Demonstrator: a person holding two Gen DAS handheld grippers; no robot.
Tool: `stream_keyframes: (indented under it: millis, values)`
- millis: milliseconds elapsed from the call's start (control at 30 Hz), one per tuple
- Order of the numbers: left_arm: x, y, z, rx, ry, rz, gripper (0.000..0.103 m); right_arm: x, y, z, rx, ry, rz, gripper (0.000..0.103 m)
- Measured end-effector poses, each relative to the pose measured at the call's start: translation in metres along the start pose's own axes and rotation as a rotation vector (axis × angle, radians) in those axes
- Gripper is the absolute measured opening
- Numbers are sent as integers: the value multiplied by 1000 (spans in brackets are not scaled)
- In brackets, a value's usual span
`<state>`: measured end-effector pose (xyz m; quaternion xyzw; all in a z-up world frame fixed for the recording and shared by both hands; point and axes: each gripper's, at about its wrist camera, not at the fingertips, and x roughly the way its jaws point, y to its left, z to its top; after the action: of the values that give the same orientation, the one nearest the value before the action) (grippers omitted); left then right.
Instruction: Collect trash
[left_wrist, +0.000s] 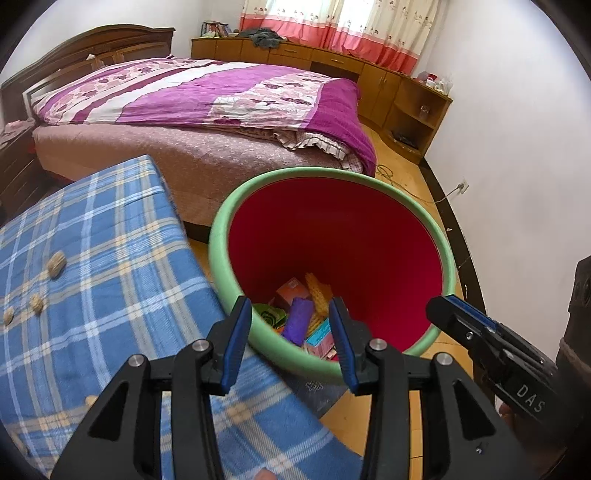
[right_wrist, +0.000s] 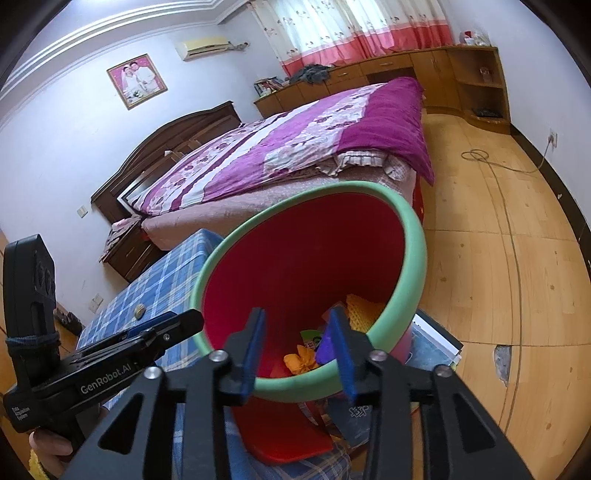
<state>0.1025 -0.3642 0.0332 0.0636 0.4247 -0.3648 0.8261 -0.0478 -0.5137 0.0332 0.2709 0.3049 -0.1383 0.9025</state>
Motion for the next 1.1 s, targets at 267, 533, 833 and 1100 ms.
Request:
stream_keyframes:
  millis: [267,533,833,1100]
  values:
    - [-31,20,-16,-47,-24,40,43,-11,25,-6,-54,8,24,56]
    - [-65,47,-35,-112,-56,77,43,-23,59,-17,-117,17,42,71]
    - [-113,74,-60,-166,-115,139,43,-37,101,-35,-195,18,80,76]
    - [-151,97,-85,-227,-160,192,43,-47,133,-52,-232,21,120,79]
